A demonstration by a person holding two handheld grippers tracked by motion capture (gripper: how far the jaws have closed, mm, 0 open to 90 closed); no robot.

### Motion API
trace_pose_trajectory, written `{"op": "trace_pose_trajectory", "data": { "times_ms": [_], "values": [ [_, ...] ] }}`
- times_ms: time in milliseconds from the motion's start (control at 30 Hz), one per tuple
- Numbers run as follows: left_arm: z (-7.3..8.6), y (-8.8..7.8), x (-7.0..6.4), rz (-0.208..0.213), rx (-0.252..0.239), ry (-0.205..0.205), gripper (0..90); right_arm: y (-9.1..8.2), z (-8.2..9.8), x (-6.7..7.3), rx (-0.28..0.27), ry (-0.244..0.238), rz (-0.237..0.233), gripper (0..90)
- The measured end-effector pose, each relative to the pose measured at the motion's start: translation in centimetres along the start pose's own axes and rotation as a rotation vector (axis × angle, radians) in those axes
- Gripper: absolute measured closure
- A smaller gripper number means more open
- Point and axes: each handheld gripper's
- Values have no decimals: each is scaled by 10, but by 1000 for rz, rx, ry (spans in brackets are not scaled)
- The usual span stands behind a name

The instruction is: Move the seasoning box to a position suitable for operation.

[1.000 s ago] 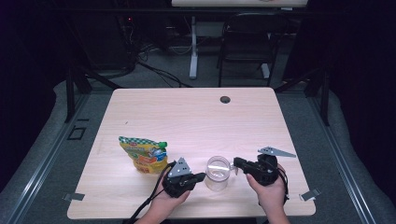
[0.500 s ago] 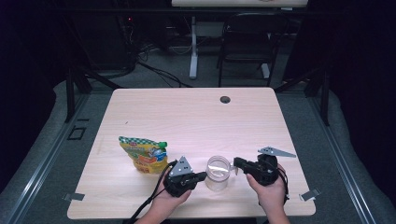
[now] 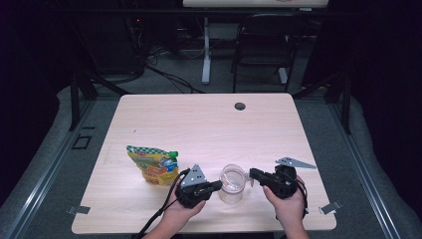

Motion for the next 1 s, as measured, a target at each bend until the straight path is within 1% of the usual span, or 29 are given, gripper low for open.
{"op": "trace_pose_trajectory", "data": {
  "times_ms": [67,100,133,167,200,233,267,300,333,367,433,467,533,567,600,633,667,700,800,833,1000],
  "values": [
    [-1,0,-1,1,-5,0,900,-1,1,1,6,-11,0,816],
    [-3,0,-1,-2,1,8,900,-1,1,1,6,-21,-5,800],
    [-3,0,-1,-2,1,8,900,-1,1,1,6,-21,-5,800],
    [-3,1,-1,4,-7,2,900,-1,2,3,11,-56,-6,763],
    [-3,1,-1,4,-7,2,900,-1,2,3,11,-56,-6,763],
    [-5,0,-1,2,-3,9,900,-1,2,6,18,-79,2,744],
    [-5,1,-1,6,-7,9,900,-1,2,7,26,-90,10,736],
    [-6,1,-2,6,-9,7,900,-1,2,9,31,-113,12,724],
    [-7,0,-2,2,-4,13,900,-2,2,11,34,-125,18,724],
    [-7,0,-2,8,-7,11,900,-2,2,13,40,-143,23,722],
    [-9,0,-2,3,-3,14,900,-3,2,15,46,-169,31,715],
    [-10,0,-3,8,-10,15,900,-4,1,16,54,-180,33,712],
    [-12,-1,-3,2,-7,19,900,-5,2,17,54,-188,29,711],
    [-13,-1,-3,7,-12,17,900,-6,2,17,64,-202,24,705],
    [-14,-1,-3,6,-15,17,900,-6,2,17,64,-202,24,705],
    [-16,-1,-3,6,-15,22,900,-7,3,16,78,-211,30,704],
    [-17,-2,-3,5,-17,26,900,-6,4,16,73,-208,28,702],
    [-18,-2,-4,6,-14,28,900,-7,4,15,88,-219,38,695],
    [-20,-2,-4,8,-17,31,900,-6,6,15,78,-211,33,678],
    [-22,-2,-4,8,-22,36,900,-8,7,15,92,-213,38,673],
    [-27,-1,-6,17,-31,41,900,-9,11,14,111,-220,46,673]
  ]
}}
Point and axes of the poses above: each handheld gripper's, and its own axes: y roughly forward along the jaws, z roughly out of its underside, x roughly to its left, and after that the axes turned 10 degrees about -z, right-handed
